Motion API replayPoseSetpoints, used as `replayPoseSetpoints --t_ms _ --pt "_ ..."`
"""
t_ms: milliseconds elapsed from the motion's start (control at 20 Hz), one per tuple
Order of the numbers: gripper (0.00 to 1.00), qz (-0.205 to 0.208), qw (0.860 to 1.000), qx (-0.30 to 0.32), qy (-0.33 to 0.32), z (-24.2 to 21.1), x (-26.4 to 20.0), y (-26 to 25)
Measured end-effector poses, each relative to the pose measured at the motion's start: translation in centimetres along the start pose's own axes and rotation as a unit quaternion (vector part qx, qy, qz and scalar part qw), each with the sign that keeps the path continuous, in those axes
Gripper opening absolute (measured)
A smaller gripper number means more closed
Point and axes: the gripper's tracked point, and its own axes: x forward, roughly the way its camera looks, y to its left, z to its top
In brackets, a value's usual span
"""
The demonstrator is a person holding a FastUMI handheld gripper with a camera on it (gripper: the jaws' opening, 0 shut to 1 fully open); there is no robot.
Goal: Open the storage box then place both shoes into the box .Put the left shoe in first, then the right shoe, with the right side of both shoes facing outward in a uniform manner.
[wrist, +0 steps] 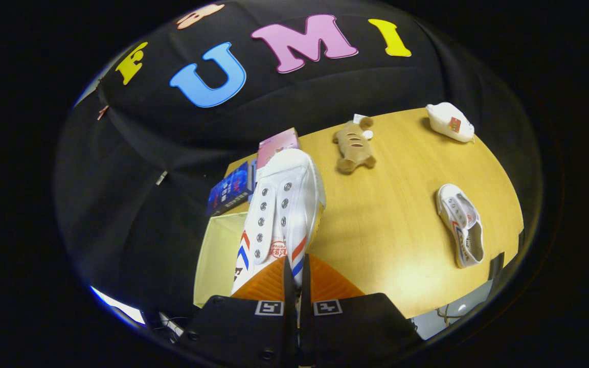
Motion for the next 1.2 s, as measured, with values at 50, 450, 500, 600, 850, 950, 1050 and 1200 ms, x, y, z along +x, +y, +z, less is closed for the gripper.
replayPoseSetpoints --t_ms 50,450,500,600,850,950,1050,1200 --pt "0.06 0.015 1.000 0.002 0.005 -0.5 0.3 2.1" --pt "0.06 0.044 0.997 -0.013 0.061 -6.2 6.4 10.8" --pt "0.06 0.039 0.997 -0.007 0.068 -7.1 7.4 11.2" --pt "0.06 0.028 0.996 -0.013 0.079 -8.6 9.2 11.7" --pt "0.06 0.020 0.994 -0.031 0.104 -11.3 12.0 12.8" --pt "0.07 0.013 0.994 -0.025 0.106 -11.7 12.7 12.6" --pt "0.12 0.020 0.993 -0.021 0.115 -12.3 13.1 12.8" --pt "0.27 0.055 0.992 -0.022 0.114 -11.8 12.9 14.3"
